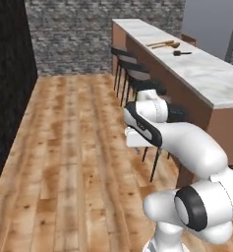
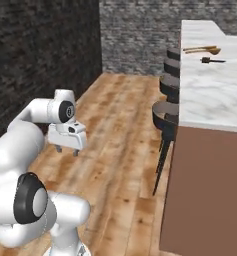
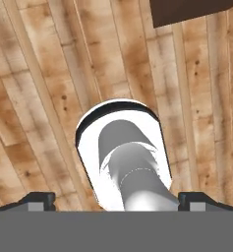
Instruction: Pick up the metallic utensils from the counter and place them in the open drawer. Make sure not to pick up any wooden utensils.
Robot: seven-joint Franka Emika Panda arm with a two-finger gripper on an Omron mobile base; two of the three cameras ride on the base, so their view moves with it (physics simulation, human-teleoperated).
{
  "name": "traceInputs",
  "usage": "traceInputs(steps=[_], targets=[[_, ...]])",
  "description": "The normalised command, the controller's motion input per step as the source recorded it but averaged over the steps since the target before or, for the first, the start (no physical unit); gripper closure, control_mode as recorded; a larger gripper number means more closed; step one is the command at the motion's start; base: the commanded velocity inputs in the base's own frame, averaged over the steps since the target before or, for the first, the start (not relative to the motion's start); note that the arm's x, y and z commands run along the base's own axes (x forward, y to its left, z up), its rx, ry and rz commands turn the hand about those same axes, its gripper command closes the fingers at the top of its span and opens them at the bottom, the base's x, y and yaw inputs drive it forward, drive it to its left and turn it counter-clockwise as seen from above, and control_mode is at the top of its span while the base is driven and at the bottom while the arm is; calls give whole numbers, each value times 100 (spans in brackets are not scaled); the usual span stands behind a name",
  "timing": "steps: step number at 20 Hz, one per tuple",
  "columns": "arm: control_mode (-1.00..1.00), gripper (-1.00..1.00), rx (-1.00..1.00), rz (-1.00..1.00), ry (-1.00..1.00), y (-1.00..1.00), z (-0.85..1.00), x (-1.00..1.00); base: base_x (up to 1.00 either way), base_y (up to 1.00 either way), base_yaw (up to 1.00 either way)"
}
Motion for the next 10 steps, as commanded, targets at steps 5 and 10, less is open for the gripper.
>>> traceInputs(steps=[5, 10], targets=[[100, -100, 0, 0, 0, 0, 0, 0, 100, 88, -57], [100, -100, 0, 0, 0, 0, 0, 0, 82, 100, -48]])
